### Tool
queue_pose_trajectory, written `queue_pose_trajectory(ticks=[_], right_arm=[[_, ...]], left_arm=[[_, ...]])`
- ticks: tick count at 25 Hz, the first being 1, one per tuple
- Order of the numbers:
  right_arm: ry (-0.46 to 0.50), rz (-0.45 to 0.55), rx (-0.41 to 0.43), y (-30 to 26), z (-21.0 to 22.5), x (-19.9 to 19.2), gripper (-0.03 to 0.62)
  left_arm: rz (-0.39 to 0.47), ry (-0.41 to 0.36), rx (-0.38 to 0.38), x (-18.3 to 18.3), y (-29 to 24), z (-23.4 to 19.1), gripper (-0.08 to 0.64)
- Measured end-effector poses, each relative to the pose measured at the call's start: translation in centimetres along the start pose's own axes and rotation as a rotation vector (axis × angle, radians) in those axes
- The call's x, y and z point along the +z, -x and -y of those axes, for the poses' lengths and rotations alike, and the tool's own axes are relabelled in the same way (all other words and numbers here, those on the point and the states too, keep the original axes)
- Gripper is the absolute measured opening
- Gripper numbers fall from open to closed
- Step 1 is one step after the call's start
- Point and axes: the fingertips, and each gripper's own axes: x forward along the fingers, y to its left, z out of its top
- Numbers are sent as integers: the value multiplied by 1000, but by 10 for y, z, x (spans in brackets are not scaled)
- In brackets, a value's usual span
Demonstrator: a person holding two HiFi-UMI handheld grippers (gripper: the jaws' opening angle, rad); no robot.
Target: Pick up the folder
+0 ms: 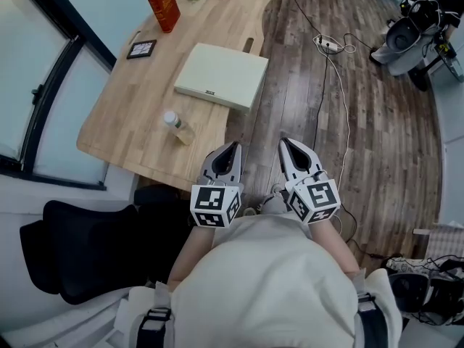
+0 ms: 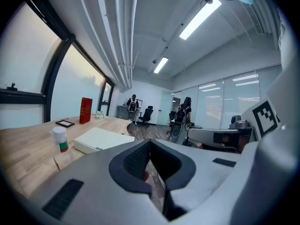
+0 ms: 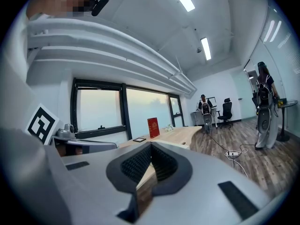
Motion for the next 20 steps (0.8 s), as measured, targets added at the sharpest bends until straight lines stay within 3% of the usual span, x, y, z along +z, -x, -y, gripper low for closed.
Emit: queue_pose_trajectory(ticks=[20], right_arm=[[-41,23,62,-62,72,23,18]], left_arm=[[-9,23,60,22,-82,-15,20]])
